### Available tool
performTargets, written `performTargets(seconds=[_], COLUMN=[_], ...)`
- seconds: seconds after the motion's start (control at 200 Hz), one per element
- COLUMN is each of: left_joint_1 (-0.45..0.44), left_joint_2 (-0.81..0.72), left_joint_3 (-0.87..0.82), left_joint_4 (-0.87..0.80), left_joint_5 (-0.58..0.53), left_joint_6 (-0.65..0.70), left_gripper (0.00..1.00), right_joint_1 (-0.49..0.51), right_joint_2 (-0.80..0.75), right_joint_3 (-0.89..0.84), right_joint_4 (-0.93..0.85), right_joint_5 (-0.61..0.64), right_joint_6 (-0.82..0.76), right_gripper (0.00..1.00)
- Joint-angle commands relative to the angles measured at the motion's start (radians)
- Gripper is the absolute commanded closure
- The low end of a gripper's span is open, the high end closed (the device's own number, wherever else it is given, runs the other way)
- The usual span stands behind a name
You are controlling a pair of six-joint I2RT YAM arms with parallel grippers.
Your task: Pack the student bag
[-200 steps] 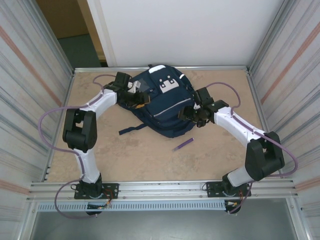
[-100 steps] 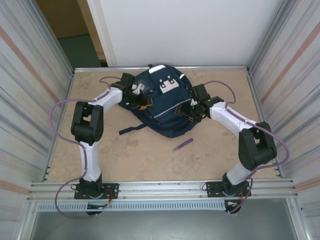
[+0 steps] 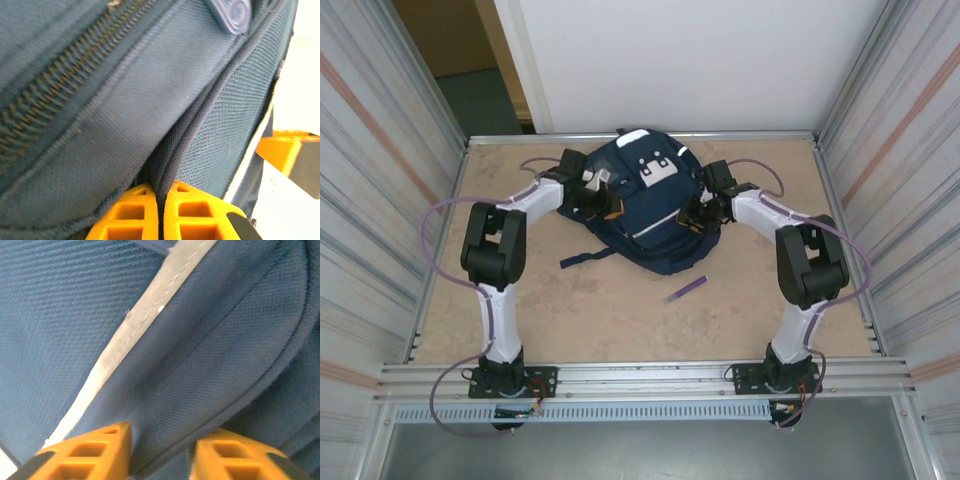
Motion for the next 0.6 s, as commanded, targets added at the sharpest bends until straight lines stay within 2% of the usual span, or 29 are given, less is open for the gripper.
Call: performTargets(seconds=[0.0,0.145,0.246,0.341,0.426,0.546,0.596], left_joint_1=[0.015,0.017,0.019,0.011,-0.009,-0.026,-0.036], left_joint_2=[-0.141,-0.266,-0.349,-0.411,-0.448,-0.479,-0.493], left_joint_3=[-0.095,-0.224,-0.343,-0.422,-0.462,-0.493,-0.503], left_joint_4=[0.043,0.084,0.165,0.215,0.247,0.281,0.297], left_joint_5=[0.011,-0.030,-0.084,-0.188,-0.276,-0.351,-0.388], left_joint_6=[-0.080,-0.132,-0.231,-0.296,-0.346,-0.481,-0.536], left_gripper=[1.00,1.00,1.00,1.00,1.00,1.00,1.00], right_joint_1=[0.000,0.006,0.015,0.028,0.044,0.048,0.043], right_joint_2=[0.078,0.178,0.262,0.325,0.335,0.251,0.197], right_joint_3=[0.088,0.203,0.296,0.392,0.455,0.404,0.354], right_joint_4=[0.060,0.072,0.076,0.052,0.007,0.009,0.013], right_joint_5=[-0.077,-0.108,-0.131,-0.158,-0.151,-0.116,-0.095], right_joint_6=[-0.044,-0.045,-0.036,-0.031,-0.048,-0.051,-0.051], right_gripper=[0.74,0.75,0.73,0.63,0.57,0.44,0.41])
